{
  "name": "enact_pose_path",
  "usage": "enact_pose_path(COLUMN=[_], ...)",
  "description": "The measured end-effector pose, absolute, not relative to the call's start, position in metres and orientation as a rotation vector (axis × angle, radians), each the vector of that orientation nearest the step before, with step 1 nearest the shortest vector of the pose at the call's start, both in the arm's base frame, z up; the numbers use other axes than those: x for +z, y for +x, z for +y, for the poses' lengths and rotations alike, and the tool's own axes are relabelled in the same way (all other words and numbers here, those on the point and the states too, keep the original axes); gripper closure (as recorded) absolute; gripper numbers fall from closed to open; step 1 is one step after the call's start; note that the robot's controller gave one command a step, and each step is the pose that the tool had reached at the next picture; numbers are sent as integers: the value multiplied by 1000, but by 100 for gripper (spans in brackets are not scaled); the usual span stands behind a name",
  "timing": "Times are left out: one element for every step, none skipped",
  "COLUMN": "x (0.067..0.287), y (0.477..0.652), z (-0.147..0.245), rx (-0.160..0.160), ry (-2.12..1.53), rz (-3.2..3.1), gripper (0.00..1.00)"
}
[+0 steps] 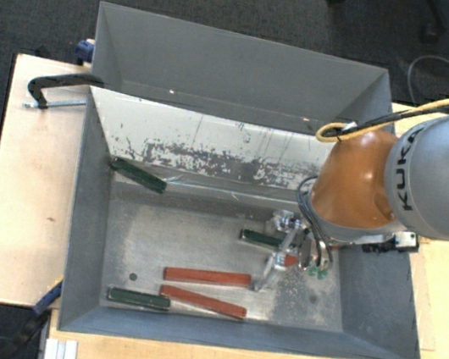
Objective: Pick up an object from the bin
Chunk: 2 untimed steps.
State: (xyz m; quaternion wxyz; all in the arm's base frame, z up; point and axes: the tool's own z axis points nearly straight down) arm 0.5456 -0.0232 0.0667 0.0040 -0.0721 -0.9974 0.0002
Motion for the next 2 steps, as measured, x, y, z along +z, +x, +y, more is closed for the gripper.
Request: enact_pose_path(x=[71,251], y=[549,548], z=[-21,-30], rx=[-2,-2], ry=[-221,-298], rz=[-3135,-3143], gripper=[100,100])
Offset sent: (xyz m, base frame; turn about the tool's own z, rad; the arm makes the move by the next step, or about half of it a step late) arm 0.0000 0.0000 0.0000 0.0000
